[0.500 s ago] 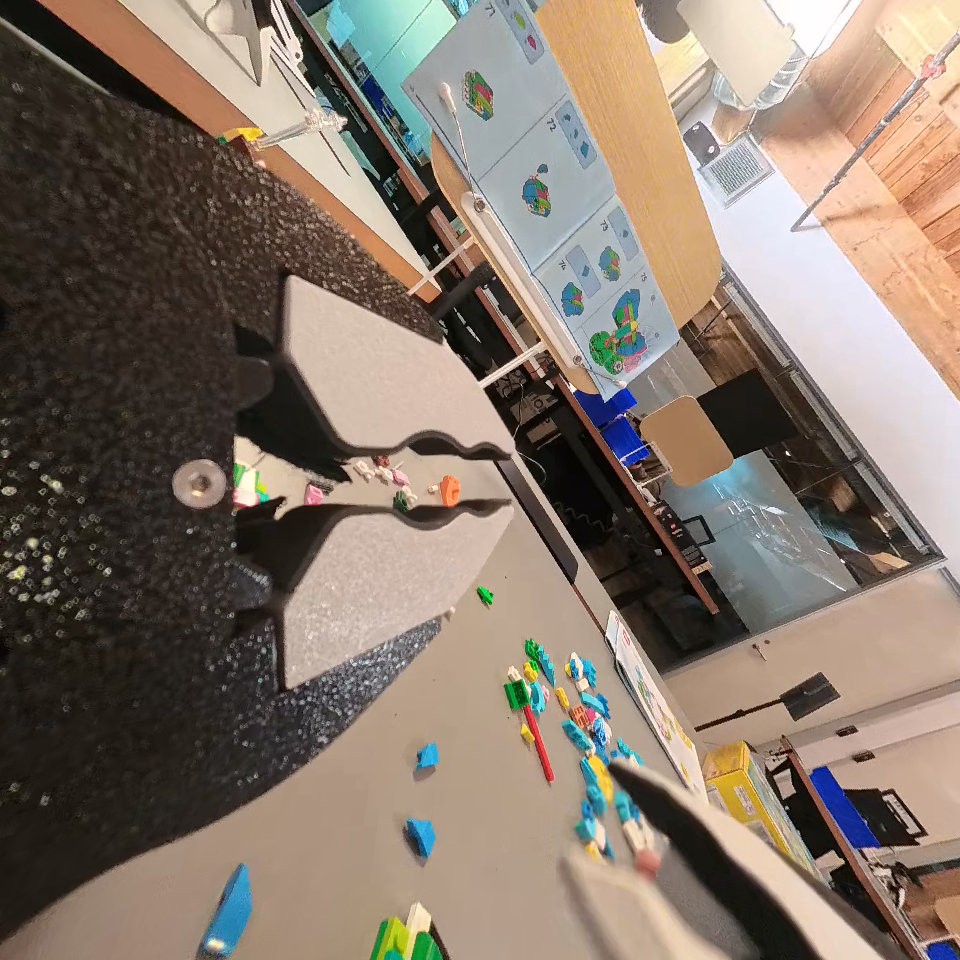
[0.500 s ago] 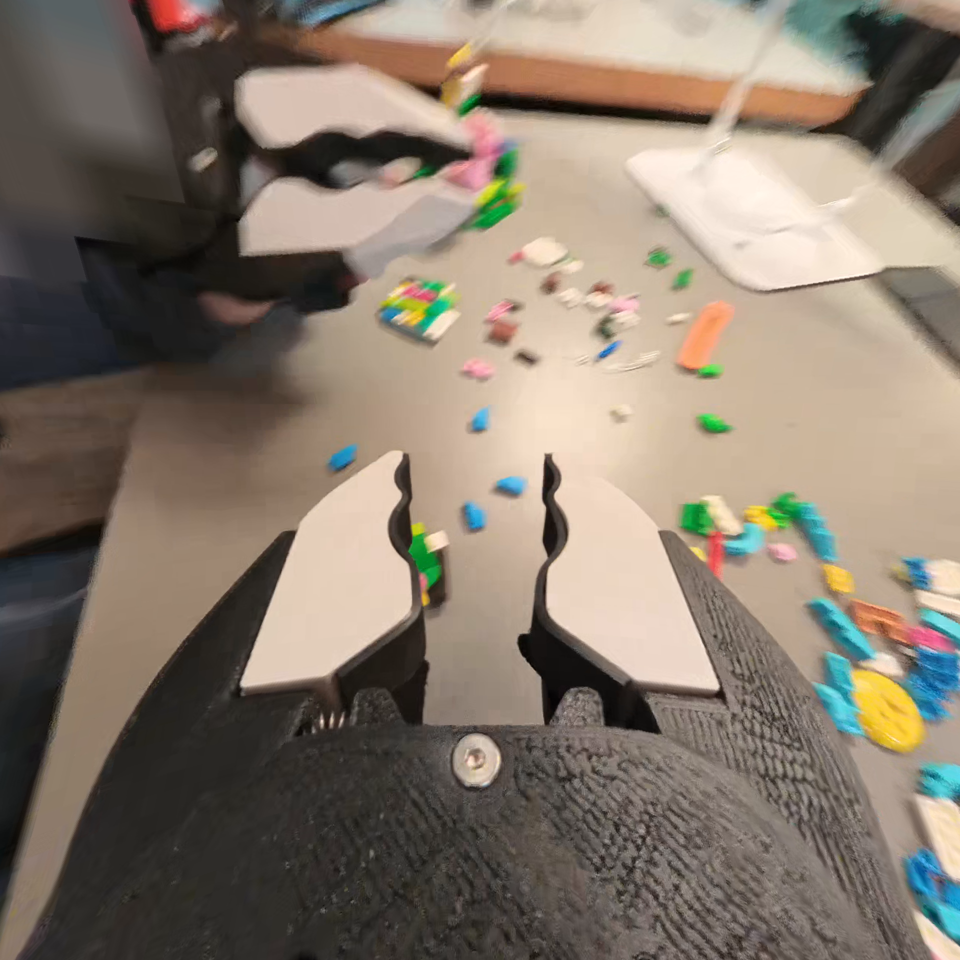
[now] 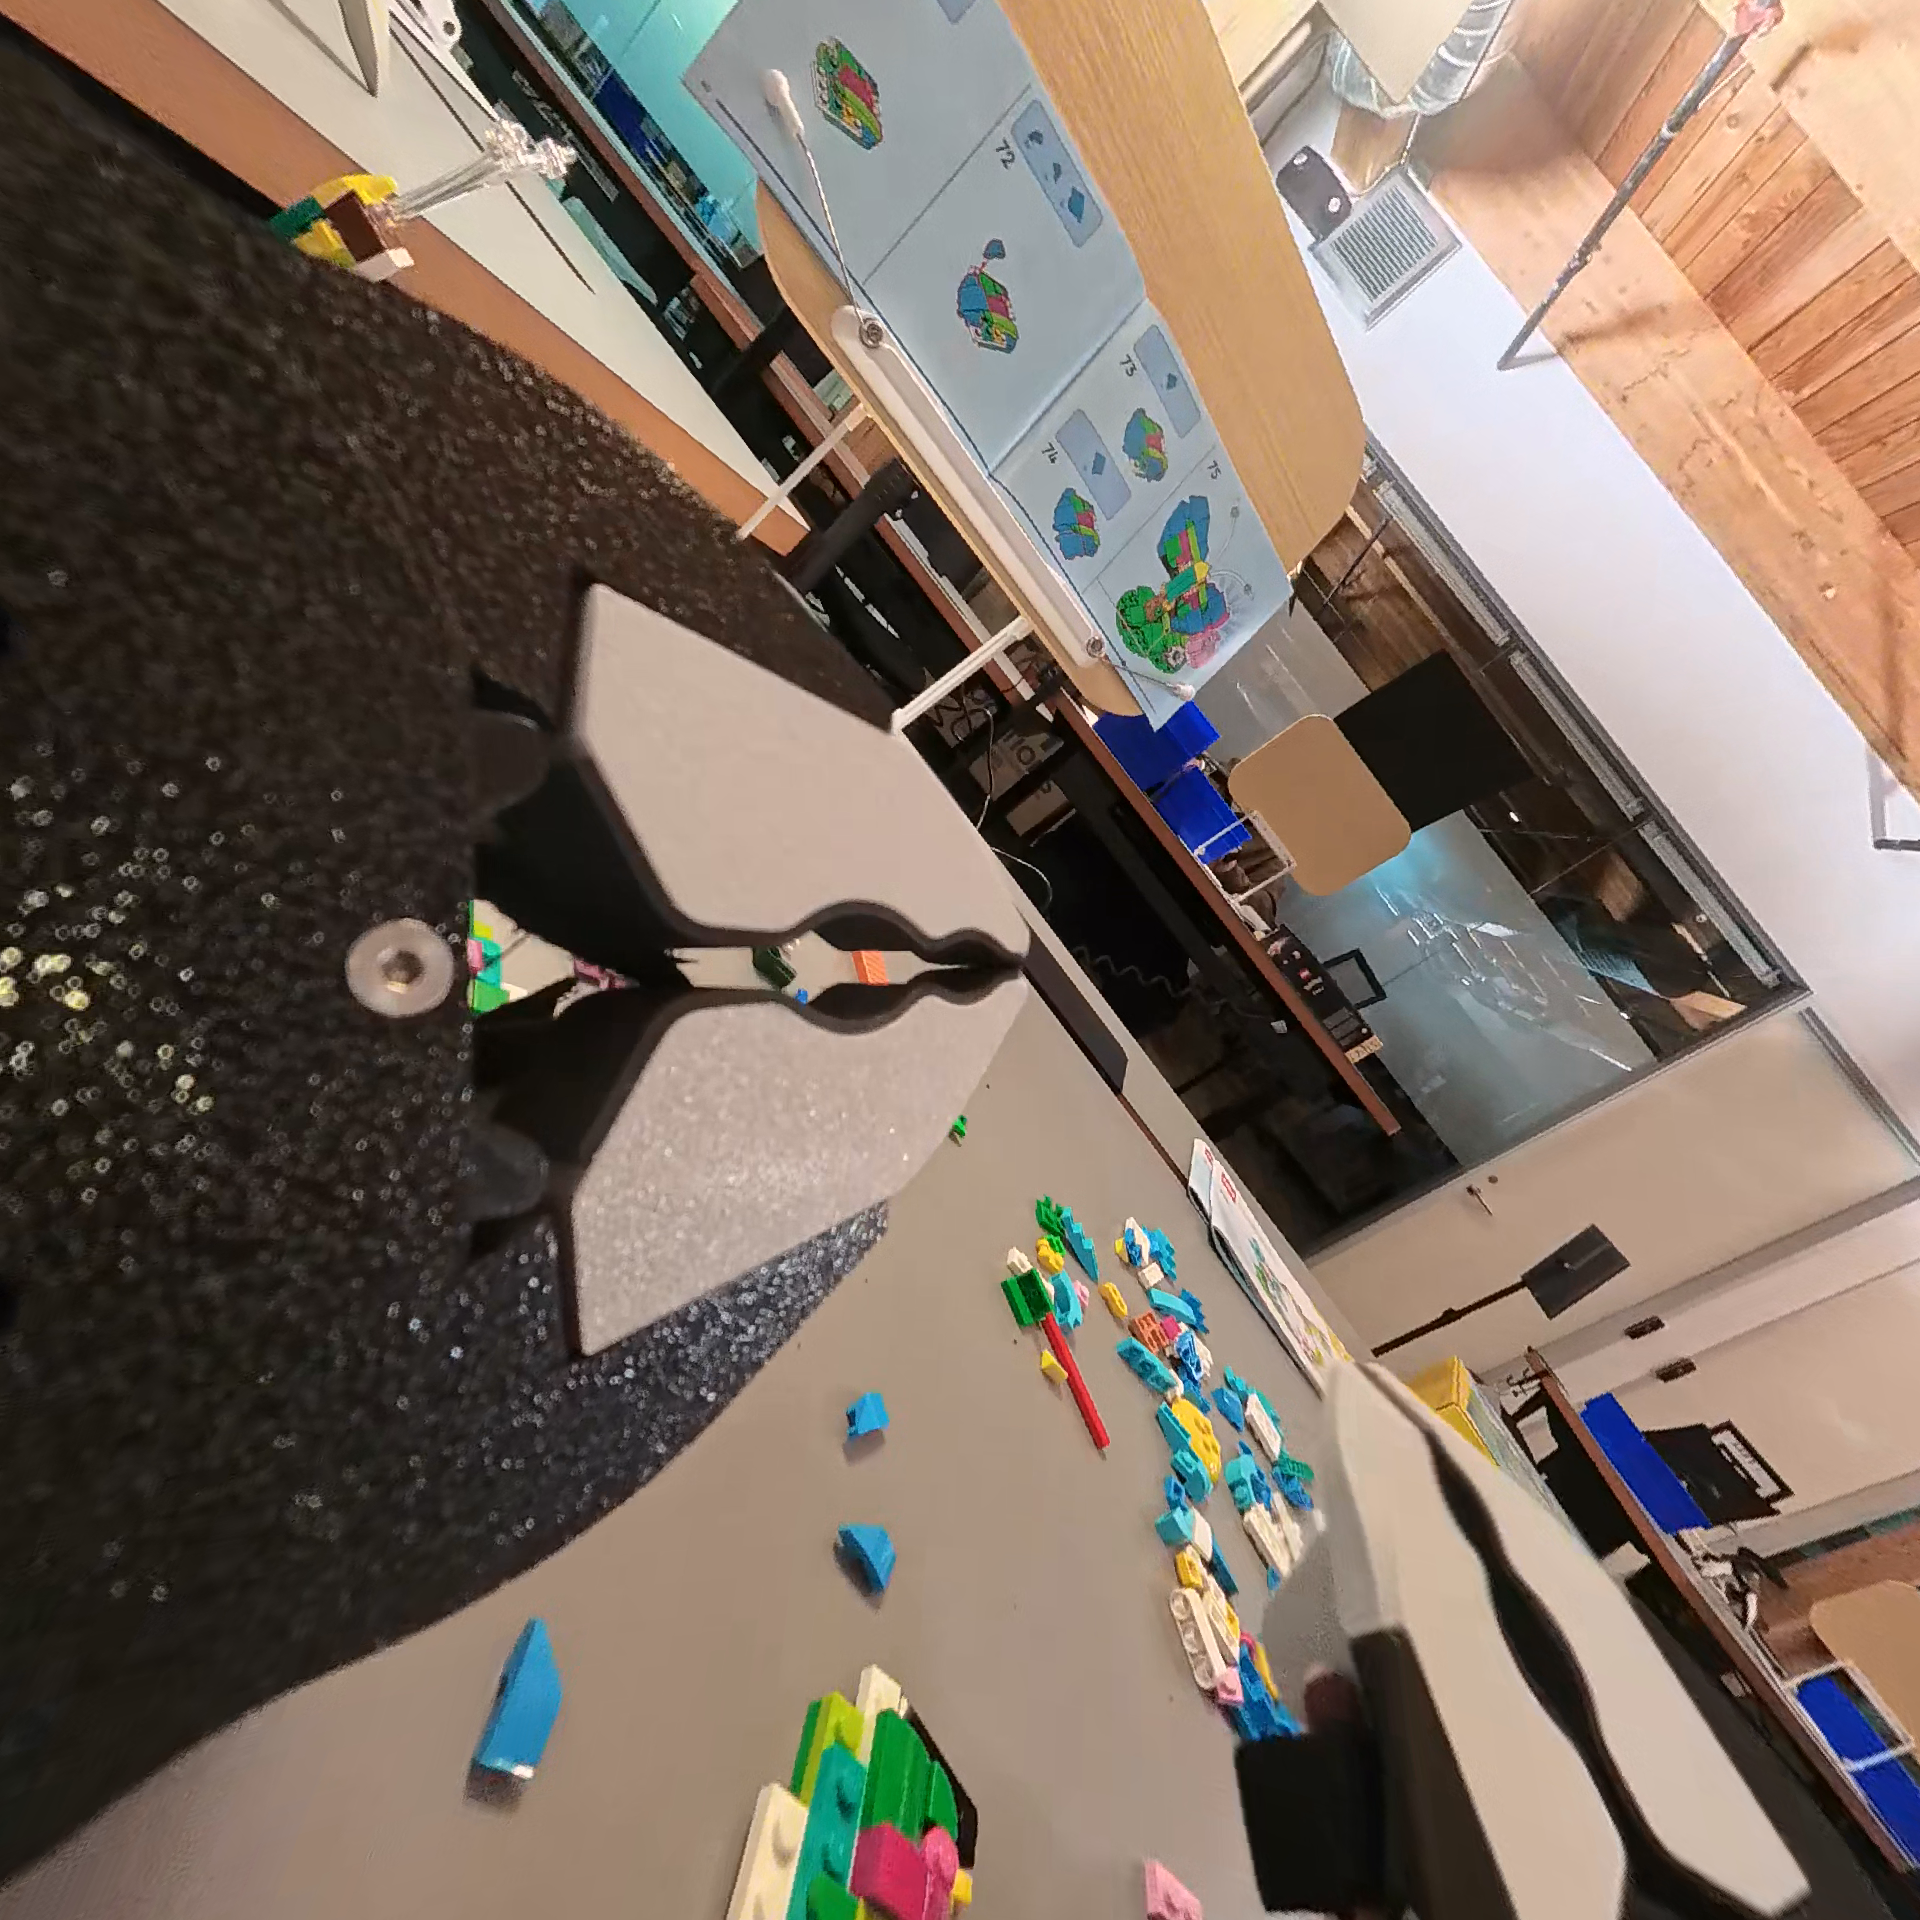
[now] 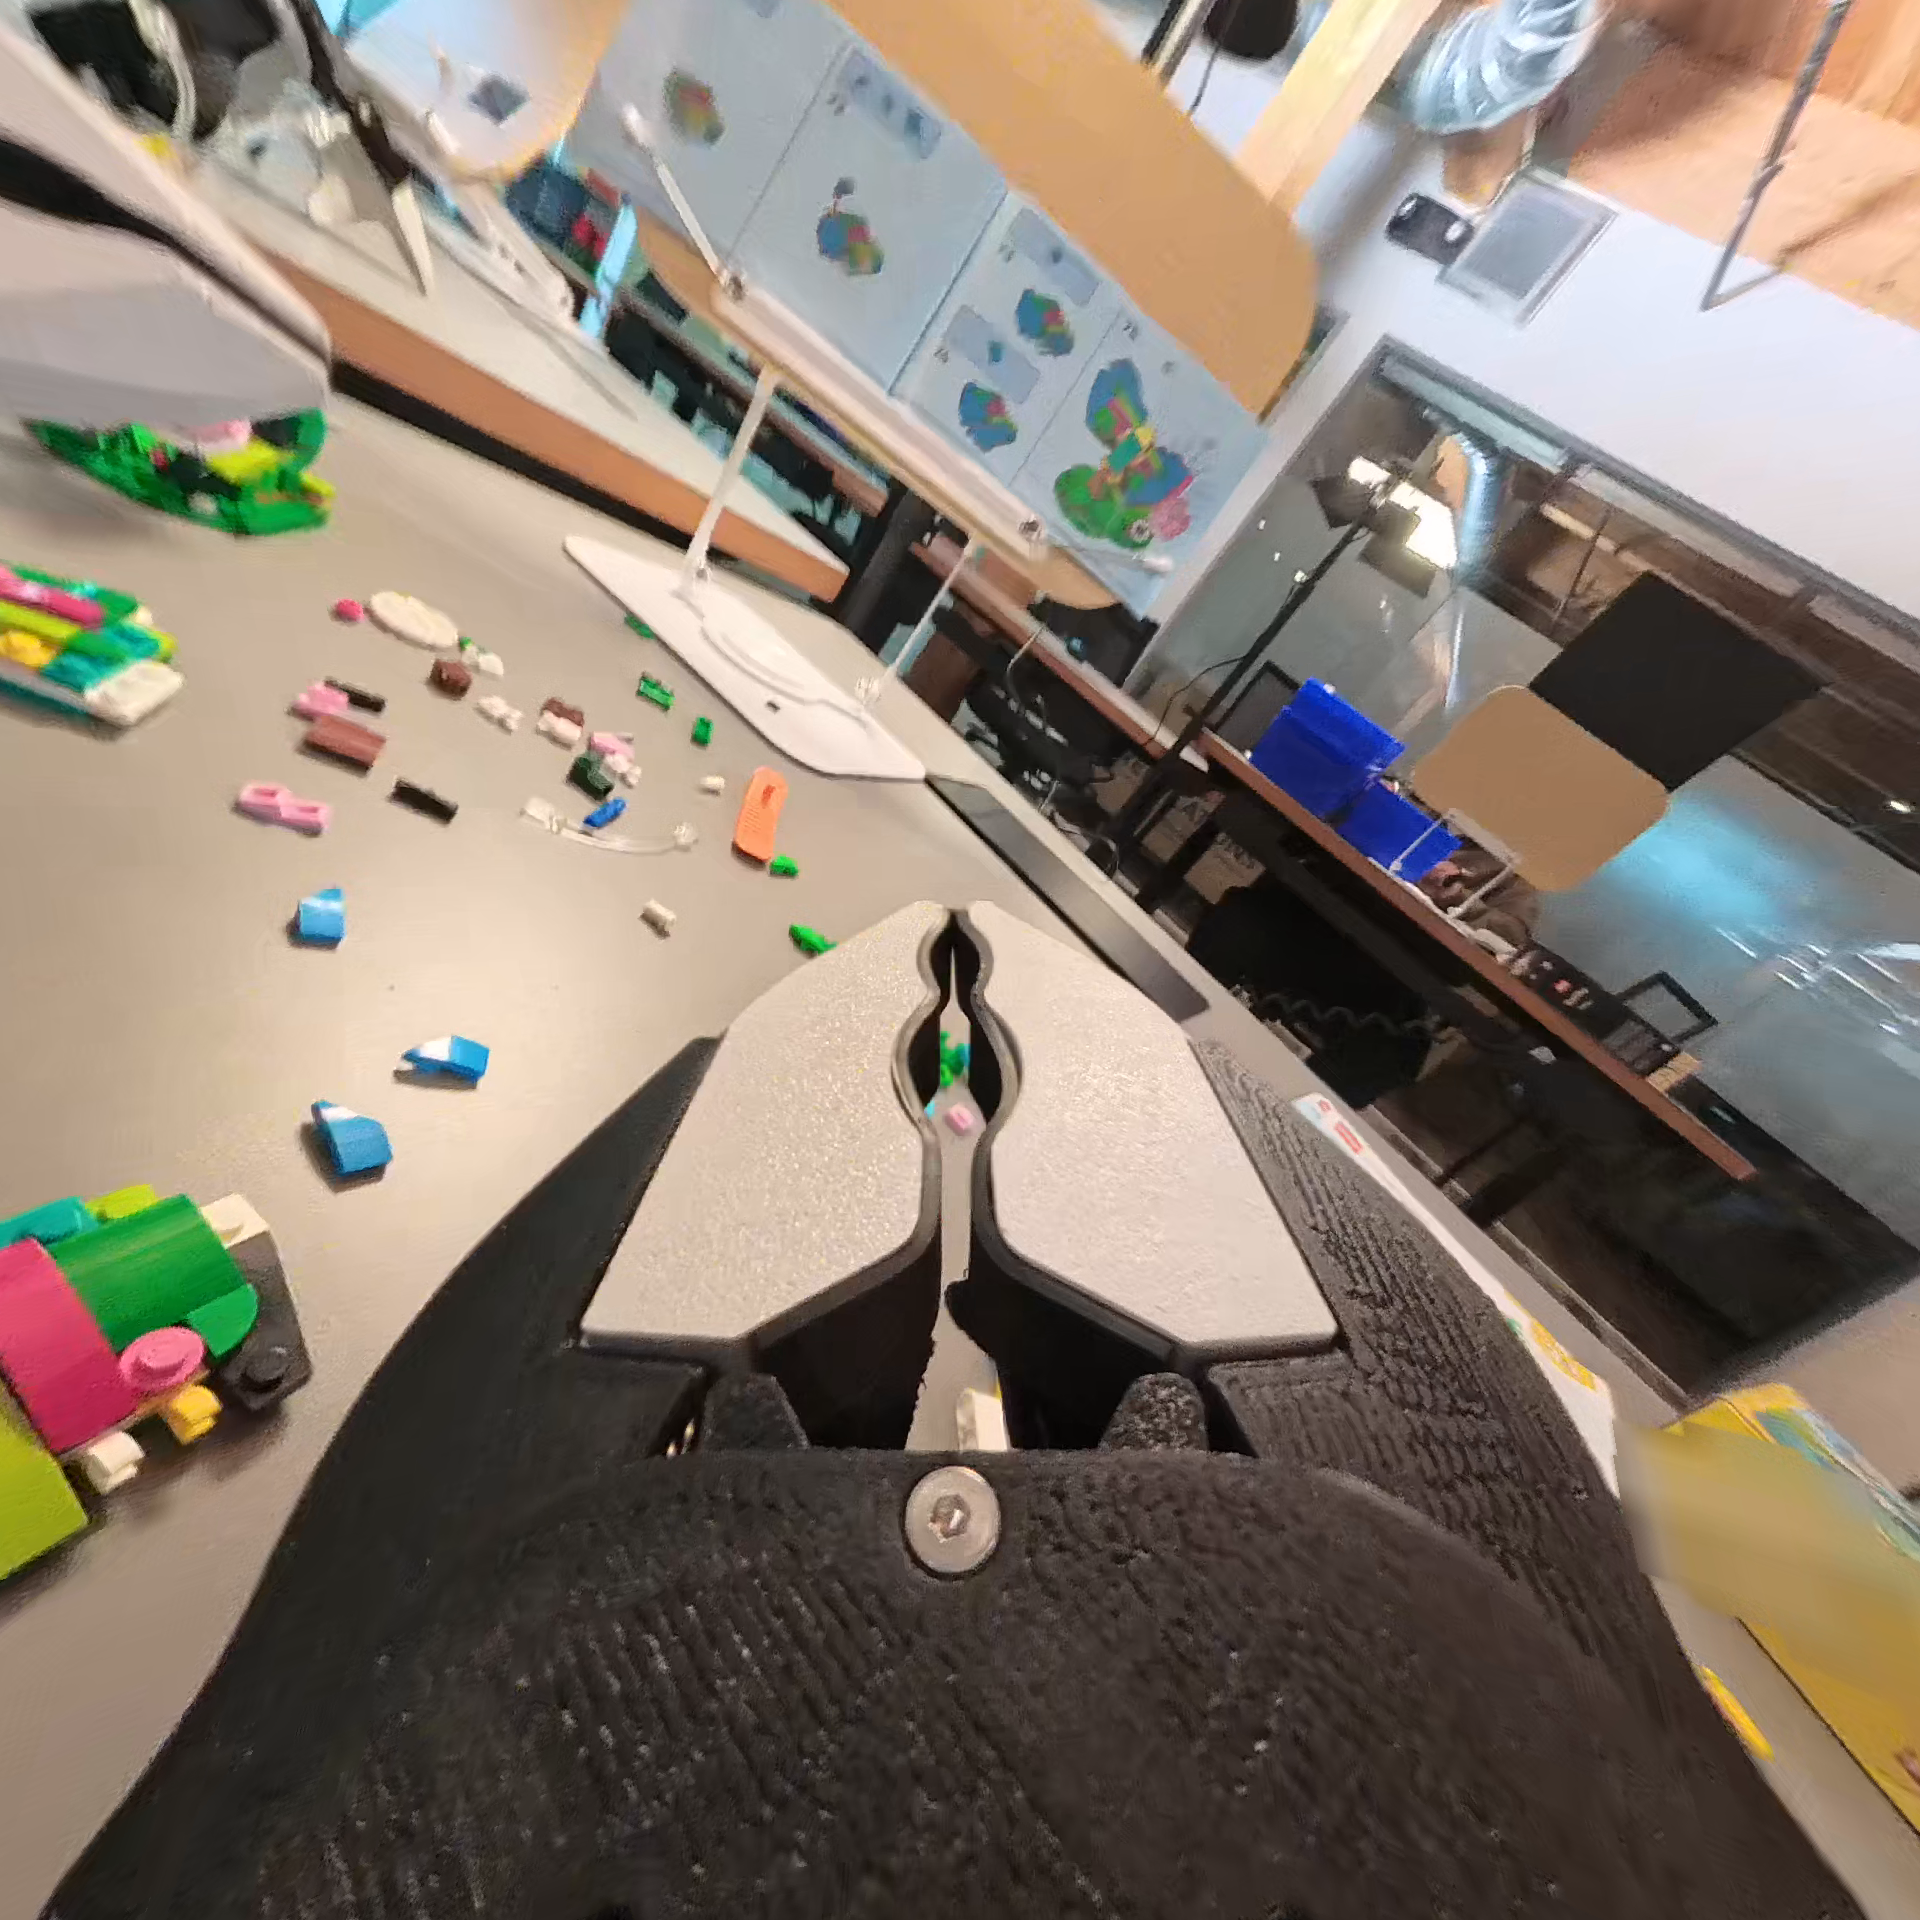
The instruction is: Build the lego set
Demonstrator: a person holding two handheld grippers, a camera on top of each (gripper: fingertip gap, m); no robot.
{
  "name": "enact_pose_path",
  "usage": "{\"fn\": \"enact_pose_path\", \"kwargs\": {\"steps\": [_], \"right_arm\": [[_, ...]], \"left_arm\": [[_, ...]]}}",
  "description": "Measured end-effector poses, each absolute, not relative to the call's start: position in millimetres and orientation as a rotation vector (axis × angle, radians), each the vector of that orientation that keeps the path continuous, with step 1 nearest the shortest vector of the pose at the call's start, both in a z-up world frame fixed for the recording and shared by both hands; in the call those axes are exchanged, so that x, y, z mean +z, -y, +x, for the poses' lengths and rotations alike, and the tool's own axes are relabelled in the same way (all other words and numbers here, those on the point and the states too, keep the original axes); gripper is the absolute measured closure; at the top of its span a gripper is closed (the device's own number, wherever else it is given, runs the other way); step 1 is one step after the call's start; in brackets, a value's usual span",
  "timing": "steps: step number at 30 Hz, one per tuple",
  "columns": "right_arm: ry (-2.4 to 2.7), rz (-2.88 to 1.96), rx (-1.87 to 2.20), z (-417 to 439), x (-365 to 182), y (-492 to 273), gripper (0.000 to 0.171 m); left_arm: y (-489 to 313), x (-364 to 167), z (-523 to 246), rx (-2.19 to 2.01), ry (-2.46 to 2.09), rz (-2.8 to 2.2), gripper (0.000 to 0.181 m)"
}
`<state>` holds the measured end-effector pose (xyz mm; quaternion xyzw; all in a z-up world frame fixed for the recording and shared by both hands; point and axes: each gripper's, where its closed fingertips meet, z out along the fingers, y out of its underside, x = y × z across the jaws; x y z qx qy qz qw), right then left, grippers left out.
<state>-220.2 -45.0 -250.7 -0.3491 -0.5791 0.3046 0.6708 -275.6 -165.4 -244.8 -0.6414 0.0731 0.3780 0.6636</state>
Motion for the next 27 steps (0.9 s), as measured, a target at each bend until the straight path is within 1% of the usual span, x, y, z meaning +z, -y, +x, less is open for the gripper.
{"fn": "enact_pose_path", "kwargs": {"steps": [3, 15, 27], "right_arm": [[1.264, -0.734, 0.787, -213.3, -242.7, 49.4, 0.171], [1.272, -0.760, 0.738, -215.5, -249.7, 39.4, 0.171], [1.322, -0.708, 0.852, -212.3, -248.8, 54.7, 0.171]], "left_arm": [[167.4, -245.0, -278.6, 0.866, -0.144, -1.454, 0.181], [171.6, -244.2, -292.7, 0.811, -0.041, -1.454, 0.181], [171.1, -243.3, -288.5, 0.782, -0.059, -1.442, 0.181]]}}
